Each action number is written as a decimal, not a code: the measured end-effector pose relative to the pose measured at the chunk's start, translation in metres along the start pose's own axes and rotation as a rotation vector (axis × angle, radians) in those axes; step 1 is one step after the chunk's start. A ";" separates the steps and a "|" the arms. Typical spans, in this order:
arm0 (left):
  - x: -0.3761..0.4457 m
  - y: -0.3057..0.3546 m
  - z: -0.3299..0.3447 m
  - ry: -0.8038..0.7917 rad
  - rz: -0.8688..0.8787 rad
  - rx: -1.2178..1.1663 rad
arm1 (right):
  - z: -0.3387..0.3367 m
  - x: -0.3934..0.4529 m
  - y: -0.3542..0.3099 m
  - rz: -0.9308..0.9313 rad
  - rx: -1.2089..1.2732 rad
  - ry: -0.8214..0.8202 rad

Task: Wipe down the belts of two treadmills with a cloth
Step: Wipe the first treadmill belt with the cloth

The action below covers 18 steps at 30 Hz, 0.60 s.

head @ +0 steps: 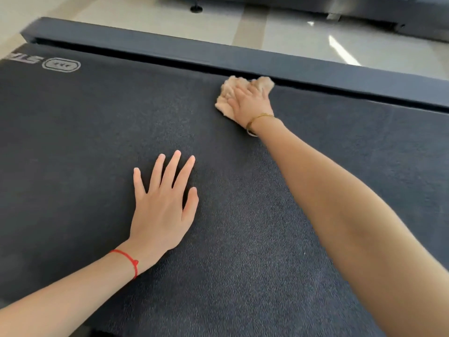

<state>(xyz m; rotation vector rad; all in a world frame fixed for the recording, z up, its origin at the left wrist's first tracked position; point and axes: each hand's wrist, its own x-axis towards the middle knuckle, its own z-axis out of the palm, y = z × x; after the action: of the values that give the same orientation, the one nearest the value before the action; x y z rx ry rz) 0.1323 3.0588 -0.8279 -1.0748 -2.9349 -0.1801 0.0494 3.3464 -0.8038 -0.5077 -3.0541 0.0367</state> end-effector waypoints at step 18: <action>0.000 0.000 0.000 -0.011 -0.004 0.004 | -0.007 -0.087 0.031 -0.140 -0.102 0.137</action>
<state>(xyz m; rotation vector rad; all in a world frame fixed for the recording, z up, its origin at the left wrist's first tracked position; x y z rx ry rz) 0.1324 3.0582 -0.8276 -1.0736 -2.9458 -0.1688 0.1422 3.3479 -0.8016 -0.2869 -2.9583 -0.1535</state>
